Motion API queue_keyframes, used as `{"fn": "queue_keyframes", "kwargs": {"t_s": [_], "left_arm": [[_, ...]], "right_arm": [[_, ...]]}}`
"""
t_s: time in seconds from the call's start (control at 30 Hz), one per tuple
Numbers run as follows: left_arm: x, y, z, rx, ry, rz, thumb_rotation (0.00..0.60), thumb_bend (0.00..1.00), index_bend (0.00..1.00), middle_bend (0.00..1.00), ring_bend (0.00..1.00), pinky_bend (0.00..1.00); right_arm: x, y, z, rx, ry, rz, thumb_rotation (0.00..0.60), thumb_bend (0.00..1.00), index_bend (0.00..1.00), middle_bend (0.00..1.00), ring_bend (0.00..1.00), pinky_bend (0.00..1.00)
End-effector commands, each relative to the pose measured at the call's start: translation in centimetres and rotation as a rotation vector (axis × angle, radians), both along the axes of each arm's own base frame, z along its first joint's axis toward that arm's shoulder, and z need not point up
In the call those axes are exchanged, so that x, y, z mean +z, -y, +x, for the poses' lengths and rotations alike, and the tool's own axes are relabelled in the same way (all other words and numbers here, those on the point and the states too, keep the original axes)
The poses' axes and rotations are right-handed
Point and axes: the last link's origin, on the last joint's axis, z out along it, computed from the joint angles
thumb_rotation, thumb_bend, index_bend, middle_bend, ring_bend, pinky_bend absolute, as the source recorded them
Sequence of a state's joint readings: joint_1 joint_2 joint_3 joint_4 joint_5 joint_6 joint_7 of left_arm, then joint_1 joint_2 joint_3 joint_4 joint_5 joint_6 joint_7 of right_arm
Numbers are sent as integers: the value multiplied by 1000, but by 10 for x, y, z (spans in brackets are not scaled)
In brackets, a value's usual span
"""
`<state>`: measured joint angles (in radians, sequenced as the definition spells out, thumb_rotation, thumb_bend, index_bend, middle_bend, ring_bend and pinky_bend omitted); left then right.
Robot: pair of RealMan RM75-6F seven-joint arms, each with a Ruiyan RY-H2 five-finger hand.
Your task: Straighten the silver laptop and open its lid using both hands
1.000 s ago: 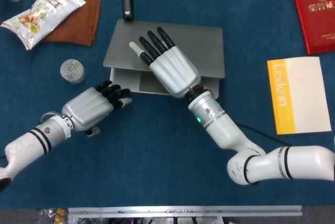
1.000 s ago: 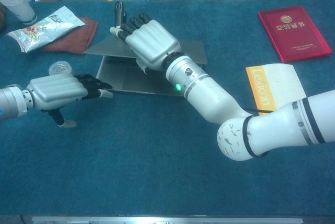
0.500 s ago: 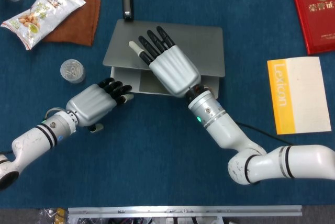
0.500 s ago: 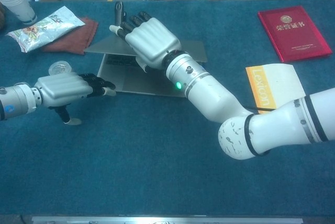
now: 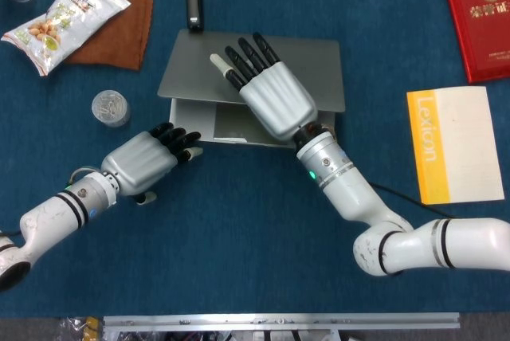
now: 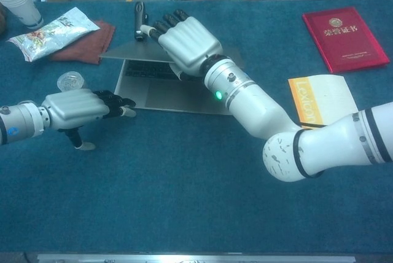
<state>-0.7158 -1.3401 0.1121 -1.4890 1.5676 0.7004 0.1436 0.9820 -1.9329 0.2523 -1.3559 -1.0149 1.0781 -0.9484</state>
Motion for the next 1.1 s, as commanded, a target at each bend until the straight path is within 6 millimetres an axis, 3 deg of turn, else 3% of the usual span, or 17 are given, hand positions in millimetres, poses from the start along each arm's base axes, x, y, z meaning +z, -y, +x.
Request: {"fn": "queue_keyframes", "kwargs": {"t_s": [0.03, 0.43, 0.73, 1.1], "left_arm": [[0, 0, 0, -1, -1, 1, 600, 227, 0, 0, 0, 28], [1, 2, 2, -4, 0, 2, 600, 227, 0, 0, 0, 28], [1, 3, 4, -8, 1, 2, 600, 227, 0, 0, 0, 28], [0, 4, 6, -8, -3, 4, 600, 227, 0, 0, 0, 28]], "right_arm": [[2, 2, 0, -3, 3, -6, 581, 487, 0, 103, 14, 64], [27, 22, -2, -24, 24, -79, 587, 487, 0, 103, 14, 64], [54, 49, -11, -68, 32, -156, 591, 487, 0, 103, 14, 64], [71, 82, -22, -122, 32, -216, 596, 486, 0, 103, 14, 64]]}}
